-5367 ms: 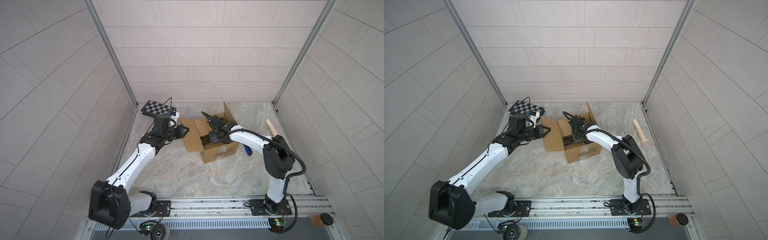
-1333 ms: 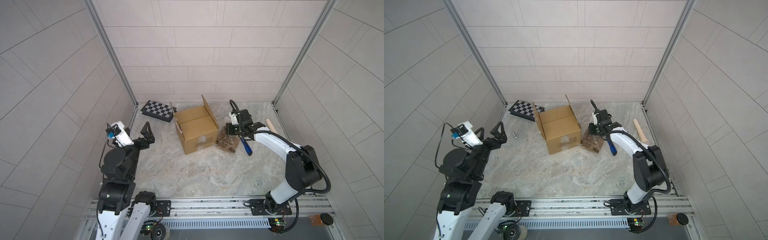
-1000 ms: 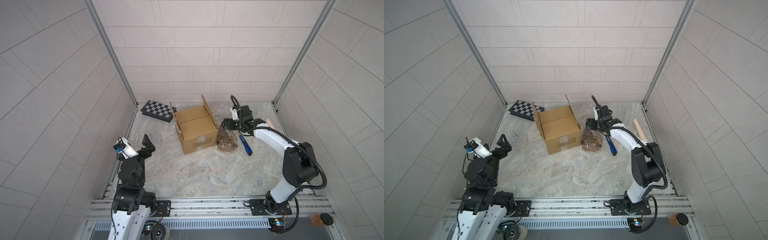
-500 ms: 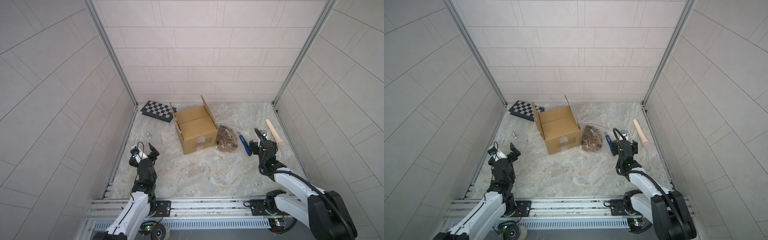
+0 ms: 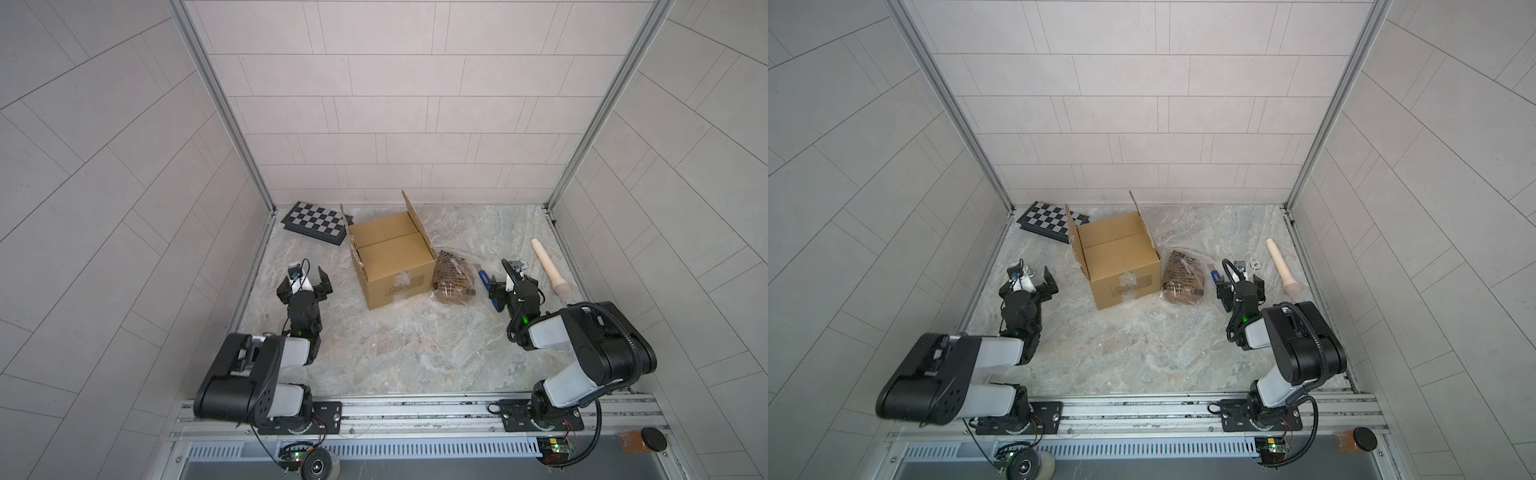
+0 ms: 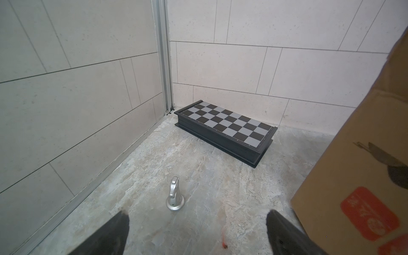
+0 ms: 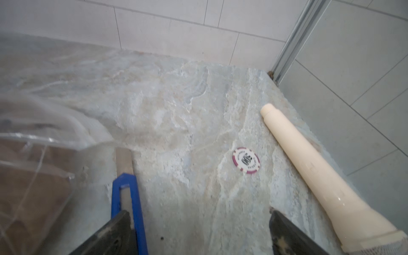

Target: Unpack the express box

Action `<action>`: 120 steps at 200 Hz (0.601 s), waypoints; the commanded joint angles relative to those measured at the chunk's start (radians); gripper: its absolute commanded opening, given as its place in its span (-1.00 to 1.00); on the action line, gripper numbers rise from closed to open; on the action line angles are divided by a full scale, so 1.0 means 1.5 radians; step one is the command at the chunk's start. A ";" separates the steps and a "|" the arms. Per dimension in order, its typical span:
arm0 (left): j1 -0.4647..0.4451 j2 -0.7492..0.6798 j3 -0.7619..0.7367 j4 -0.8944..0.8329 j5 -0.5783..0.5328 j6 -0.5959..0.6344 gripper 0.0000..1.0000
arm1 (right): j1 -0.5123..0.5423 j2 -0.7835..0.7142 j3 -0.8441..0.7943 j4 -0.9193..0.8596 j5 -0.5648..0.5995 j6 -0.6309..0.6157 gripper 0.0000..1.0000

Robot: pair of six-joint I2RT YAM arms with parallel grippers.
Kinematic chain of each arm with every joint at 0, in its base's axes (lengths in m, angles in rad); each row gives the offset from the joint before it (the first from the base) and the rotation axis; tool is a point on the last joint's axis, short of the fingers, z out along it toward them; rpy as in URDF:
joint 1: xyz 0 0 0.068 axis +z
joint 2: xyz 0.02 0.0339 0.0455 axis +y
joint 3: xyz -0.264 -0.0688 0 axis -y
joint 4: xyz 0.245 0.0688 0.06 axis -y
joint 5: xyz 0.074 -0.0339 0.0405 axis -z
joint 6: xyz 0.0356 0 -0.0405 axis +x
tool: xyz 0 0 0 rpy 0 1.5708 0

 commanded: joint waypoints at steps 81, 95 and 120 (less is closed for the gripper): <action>-0.029 0.025 0.092 -0.121 -0.053 0.036 1.00 | -0.013 0.002 0.054 -0.064 -0.040 -0.012 0.99; -0.029 0.028 0.096 -0.121 -0.054 0.037 1.00 | -0.013 0.002 0.055 -0.064 -0.038 -0.012 0.99; -0.024 0.030 0.101 -0.136 -0.047 0.034 1.00 | -0.012 0.002 0.056 -0.064 -0.038 -0.012 0.99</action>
